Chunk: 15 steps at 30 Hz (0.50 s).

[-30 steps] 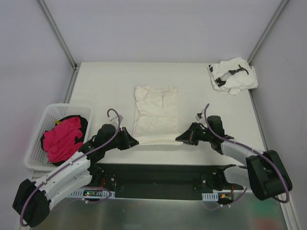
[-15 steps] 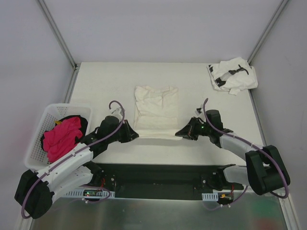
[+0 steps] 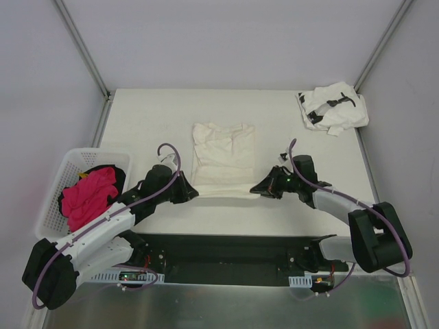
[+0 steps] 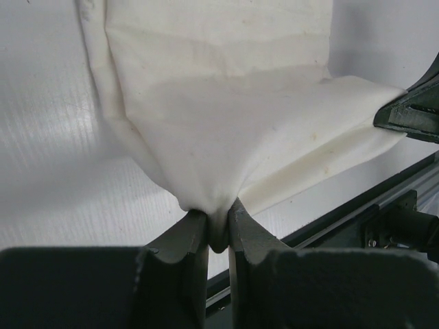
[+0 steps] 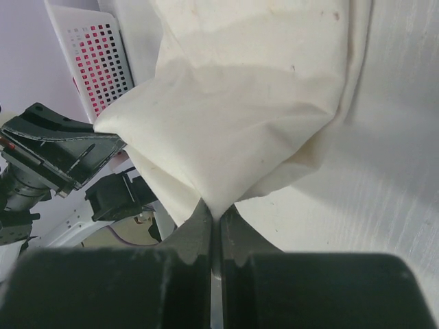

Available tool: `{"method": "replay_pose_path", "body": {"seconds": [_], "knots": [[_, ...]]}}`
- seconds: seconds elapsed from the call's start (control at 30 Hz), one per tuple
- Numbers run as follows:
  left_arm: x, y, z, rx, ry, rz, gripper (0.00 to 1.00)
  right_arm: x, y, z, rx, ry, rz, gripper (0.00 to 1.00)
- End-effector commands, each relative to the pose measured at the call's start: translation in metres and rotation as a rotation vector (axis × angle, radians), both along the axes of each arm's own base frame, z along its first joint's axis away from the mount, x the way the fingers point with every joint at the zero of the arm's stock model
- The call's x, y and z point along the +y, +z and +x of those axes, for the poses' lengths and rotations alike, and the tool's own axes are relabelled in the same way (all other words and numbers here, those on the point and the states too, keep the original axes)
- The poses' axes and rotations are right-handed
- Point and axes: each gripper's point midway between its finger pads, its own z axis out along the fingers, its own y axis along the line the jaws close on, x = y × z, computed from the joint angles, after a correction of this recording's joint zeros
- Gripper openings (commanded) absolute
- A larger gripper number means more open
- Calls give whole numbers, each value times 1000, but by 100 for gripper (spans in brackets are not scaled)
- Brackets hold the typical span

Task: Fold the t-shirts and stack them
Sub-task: Fold the long partially folded tshirt into a neat square

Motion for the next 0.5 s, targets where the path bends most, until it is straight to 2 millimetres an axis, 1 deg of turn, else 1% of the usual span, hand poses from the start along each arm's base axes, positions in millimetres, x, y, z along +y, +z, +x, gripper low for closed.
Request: {"method": "replay_pose_path", "body": {"seconds": [0.0,0.07,0.13,0.17,0.2,0.27,0.3,0.37,0.4,0.43,0.47], "knots": [[32,-16,10,-29,69,172,0,-13,-4,31,-59,-86,-82,1],[34,-13,17,-48,80,195,0,-12,2,38,-76,-87,-81,1],[33,-2,27,-88,80,210,0,-11,3,44,-85,-88,-86,1],[32,1,33,-101,83,217,0,-11,6,50,-96,-95,-89,1],[30,9,38,-125,77,221,0,-10,6,54,-101,-96,-91,1],[28,10,45,-129,76,233,0,-11,6,59,-107,-103,-102,1],[25,17,51,-152,73,231,0,-10,10,64,-126,-107,-97,1],[23,17,58,-154,79,239,0,-10,7,69,-126,-116,-103,1],[21,24,65,-182,84,233,0,-9,10,74,-139,-119,-98,1],[21,25,69,-190,94,233,0,-9,8,76,-136,-123,-100,1],[20,23,73,-185,97,241,0,-9,8,79,-135,-129,-101,1]]}}
